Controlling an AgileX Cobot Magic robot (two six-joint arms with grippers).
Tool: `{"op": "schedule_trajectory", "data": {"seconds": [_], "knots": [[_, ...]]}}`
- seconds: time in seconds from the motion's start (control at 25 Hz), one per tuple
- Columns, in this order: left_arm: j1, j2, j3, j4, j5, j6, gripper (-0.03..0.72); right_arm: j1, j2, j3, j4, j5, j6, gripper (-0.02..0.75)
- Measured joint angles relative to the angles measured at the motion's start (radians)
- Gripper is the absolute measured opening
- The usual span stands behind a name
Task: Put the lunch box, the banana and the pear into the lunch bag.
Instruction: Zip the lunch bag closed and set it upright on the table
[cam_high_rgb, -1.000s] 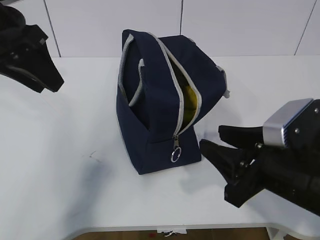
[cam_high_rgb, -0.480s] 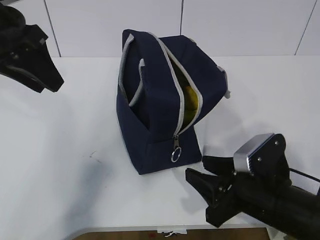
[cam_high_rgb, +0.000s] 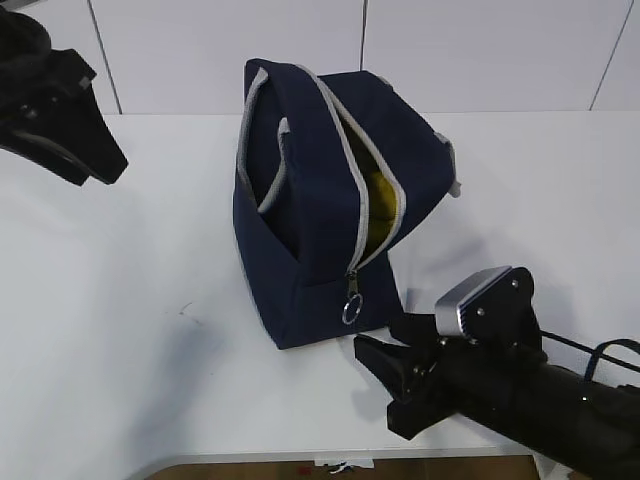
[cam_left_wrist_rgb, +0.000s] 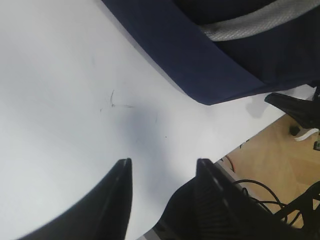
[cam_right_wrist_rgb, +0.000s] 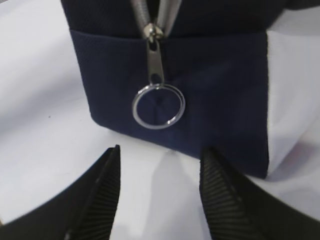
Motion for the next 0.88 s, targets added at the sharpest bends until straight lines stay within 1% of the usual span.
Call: {"op": "schedule_trajectory", "data": {"seconds": [0.2,0.44,0.68,0.88], "knots": [[0.0,0.0,0.0,-0.002,0.0,0.0,0.317,0.0,0.029,-0.041,-0.002,-0.002,0.0,0.388],[0.0,0.0,0.0,-0.003,0.002,0.0,0.316,0.0,0.05,-0.097,-0.054,-0.002,0.006,0.388],[0.0,0.0,0.0,-0.003,0.002,0.0,0.316,0.0,0.052,-0.126,-0.058,0.011,0.008,0.388],[0.0,0.0,0.0,-0.003,0.002,0.0,0.316,0.0,0.056,-0.142,-0.11,0.019,0.012,0.388]]}}
